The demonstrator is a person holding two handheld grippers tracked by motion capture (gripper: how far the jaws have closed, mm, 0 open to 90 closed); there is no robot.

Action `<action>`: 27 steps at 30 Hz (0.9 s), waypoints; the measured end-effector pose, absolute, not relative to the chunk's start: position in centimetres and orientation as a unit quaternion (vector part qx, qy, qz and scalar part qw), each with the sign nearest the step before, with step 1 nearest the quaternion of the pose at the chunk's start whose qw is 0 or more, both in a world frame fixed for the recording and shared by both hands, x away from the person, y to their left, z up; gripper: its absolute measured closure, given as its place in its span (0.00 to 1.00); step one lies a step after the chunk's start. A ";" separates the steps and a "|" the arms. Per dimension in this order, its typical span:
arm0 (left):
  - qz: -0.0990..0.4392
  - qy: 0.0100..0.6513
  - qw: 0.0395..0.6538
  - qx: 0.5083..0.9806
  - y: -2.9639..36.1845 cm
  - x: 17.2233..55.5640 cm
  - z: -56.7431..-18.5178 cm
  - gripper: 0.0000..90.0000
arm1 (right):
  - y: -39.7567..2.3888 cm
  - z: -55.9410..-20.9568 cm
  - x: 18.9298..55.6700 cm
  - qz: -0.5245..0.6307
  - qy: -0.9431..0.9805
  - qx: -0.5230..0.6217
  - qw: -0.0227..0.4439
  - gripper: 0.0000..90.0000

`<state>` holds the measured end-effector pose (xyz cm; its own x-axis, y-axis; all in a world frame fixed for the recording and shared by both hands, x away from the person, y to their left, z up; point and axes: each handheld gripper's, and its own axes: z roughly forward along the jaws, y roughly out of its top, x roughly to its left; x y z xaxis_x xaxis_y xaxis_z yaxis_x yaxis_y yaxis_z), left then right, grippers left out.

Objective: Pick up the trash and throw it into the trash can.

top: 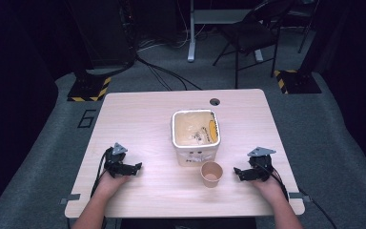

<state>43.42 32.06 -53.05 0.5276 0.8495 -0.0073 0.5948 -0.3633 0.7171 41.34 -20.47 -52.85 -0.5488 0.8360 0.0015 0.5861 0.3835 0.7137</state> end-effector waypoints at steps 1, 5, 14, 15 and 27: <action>0.186 0.448 0.341 0.805 32.1 43.4 -53.0 0.00 | -20.5 -52.8 41.3 0.342 0.811 0.438 0.182 0.02; 0.186 0.450 0.342 0.804 32.1 43.4 -53.1 0.00 | -20.7 -52.7 41.4 0.344 0.810 0.439 0.183 0.08; 0.185 0.450 0.340 0.805 32.1 43.4 -53.0 0.00 | -20.5 -52.3 41.1 0.337 0.812 0.443 0.178 0.18; 0.186 0.451 0.338 0.805 32.1 43.3 -53.0 0.00 | -20.5 -52.3 41.1 0.336 0.814 0.439 0.179 0.19; 0.186 0.450 0.340 0.804 32.1 43.3 -53.0 0.00 | -20.3 -51.5 40.7 0.333 0.822 0.436 0.153 0.29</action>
